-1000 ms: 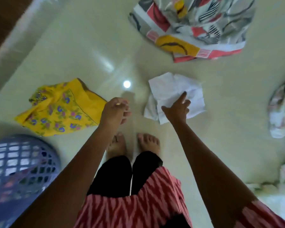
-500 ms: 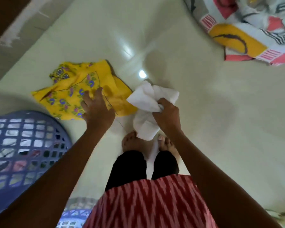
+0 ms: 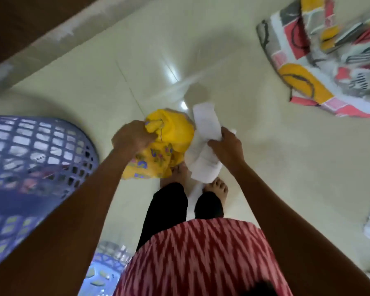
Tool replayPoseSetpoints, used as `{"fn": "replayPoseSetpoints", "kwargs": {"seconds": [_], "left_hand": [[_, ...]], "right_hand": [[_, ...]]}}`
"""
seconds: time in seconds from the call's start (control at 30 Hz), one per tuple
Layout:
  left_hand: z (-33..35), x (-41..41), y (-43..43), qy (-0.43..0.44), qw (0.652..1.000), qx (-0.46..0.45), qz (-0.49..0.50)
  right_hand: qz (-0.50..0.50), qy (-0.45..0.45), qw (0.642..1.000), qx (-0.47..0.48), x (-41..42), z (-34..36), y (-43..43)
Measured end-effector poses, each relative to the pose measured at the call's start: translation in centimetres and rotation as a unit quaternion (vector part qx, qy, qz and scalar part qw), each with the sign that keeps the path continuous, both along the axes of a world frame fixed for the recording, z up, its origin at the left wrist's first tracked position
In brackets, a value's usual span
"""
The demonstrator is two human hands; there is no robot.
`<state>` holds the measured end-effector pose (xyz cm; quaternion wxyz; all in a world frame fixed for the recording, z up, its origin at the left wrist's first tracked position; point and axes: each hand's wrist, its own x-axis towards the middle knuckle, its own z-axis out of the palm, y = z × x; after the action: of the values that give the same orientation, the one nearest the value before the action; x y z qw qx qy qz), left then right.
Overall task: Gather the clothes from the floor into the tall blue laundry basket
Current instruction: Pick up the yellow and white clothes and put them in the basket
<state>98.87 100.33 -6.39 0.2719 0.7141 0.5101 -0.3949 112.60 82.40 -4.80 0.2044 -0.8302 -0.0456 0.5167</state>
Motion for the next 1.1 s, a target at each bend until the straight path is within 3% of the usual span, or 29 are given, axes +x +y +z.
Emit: {"fn": "replayPoseSetpoints", "kwargs": {"seconds": [0.1,0.17,0.33,0.53,0.67,0.8,0.93,1.1], "left_hand": [[10.2,-0.8,-2.3,-0.087,0.988,-0.04,0.122],[17.6,-1.4,-3.7,-0.155,0.955,-0.08,0.241],[35.9,-3.0,-6.3,-0.298,0.829,-0.097,0.463],[53.0,-7.9,-7.2,-0.454,0.655,-0.152,0.585],[59.2,-13.0,-5.2,-0.533,0.558,-0.145,0.619],[63.3,-19.3,-2.9,-0.588,0.491,-0.104,0.634],[64.7,-26.2,-0.1,-0.601,0.451,-0.047,0.658],[63.5,-34.5,2.0,-0.598,0.433,0.033,0.673]], "right_hand": [[-0.02,0.003,1.0,0.007,0.1,9.3,-1.2],[-0.035,0.004,0.999,0.015,0.1,16.5,-1.8],[-0.055,0.012,0.996,0.075,-0.4,33.9,-1.6],[-0.077,0.055,0.979,0.178,-5.0,51.0,2.1],[-0.037,0.12,0.966,0.228,-9.1,56.6,5.4],[0.018,0.164,0.953,0.255,-14.3,60.2,9.7],[0.068,0.185,0.941,0.276,-20.3,62.1,13.9],[0.114,0.119,0.957,0.237,-26.0,62.3,17.6]]}}
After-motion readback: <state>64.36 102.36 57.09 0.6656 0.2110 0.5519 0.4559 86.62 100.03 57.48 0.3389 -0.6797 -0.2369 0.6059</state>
